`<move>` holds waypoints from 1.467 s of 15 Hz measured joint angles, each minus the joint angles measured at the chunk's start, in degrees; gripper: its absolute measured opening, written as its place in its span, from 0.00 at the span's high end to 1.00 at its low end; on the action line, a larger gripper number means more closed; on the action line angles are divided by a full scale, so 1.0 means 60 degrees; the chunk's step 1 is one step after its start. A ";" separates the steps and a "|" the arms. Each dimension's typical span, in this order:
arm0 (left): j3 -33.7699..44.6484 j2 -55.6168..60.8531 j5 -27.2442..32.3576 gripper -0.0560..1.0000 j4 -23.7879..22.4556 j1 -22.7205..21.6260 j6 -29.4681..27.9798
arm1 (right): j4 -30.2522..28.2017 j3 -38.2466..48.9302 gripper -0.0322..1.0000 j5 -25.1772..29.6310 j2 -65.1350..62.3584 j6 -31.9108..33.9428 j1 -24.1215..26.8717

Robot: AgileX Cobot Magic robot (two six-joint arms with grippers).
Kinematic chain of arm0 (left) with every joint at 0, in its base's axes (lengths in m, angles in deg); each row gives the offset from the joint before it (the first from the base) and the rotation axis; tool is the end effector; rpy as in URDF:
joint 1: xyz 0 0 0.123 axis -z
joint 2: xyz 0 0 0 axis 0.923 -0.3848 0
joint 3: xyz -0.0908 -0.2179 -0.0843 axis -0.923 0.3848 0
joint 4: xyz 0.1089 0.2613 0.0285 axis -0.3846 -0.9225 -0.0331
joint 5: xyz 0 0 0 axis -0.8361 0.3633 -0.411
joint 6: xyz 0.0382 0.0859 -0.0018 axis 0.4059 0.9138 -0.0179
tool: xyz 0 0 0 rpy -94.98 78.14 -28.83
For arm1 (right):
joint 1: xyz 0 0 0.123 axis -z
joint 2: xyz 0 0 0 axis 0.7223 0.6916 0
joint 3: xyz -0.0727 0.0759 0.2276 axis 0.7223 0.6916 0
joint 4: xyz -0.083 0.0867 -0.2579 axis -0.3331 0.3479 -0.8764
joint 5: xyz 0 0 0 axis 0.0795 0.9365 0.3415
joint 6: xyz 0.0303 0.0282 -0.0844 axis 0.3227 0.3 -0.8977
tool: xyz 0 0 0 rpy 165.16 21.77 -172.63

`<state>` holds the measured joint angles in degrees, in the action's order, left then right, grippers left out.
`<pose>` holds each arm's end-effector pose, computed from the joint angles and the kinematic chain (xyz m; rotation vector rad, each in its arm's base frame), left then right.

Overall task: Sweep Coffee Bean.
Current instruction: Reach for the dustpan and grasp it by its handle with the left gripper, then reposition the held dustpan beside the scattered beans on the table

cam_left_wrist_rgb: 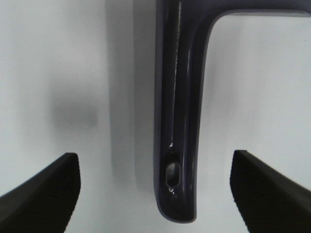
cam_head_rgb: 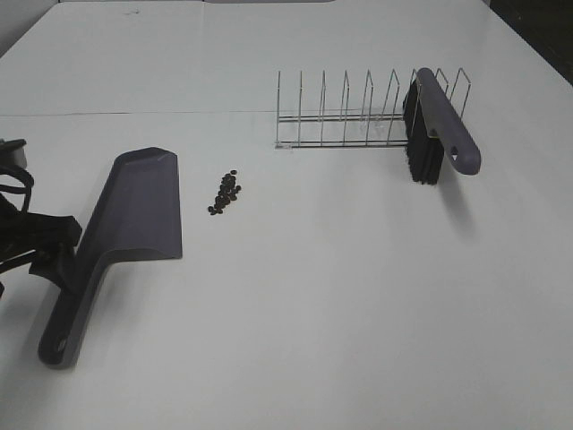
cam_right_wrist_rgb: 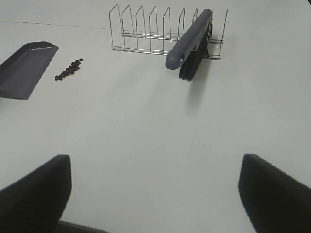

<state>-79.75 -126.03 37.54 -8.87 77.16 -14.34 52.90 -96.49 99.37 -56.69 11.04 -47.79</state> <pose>0.2892 -0.0665 0.0865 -0.0901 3.0610 -0.2944 0.0589 0.0126 0.2947 -0.1605 2.0223 0.1001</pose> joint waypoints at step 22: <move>-0.2072 -0.2979 0.0439 0.64 -0.1366 0.0630 -0.1299 | 0.0000 0.0000 0.21 0.0000 0.0000 0.0000 0.0000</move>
<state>-92.18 -143.91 40.17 -17.06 80.95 -22.14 52.90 -96.49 99.37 -56.69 11.04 -47.79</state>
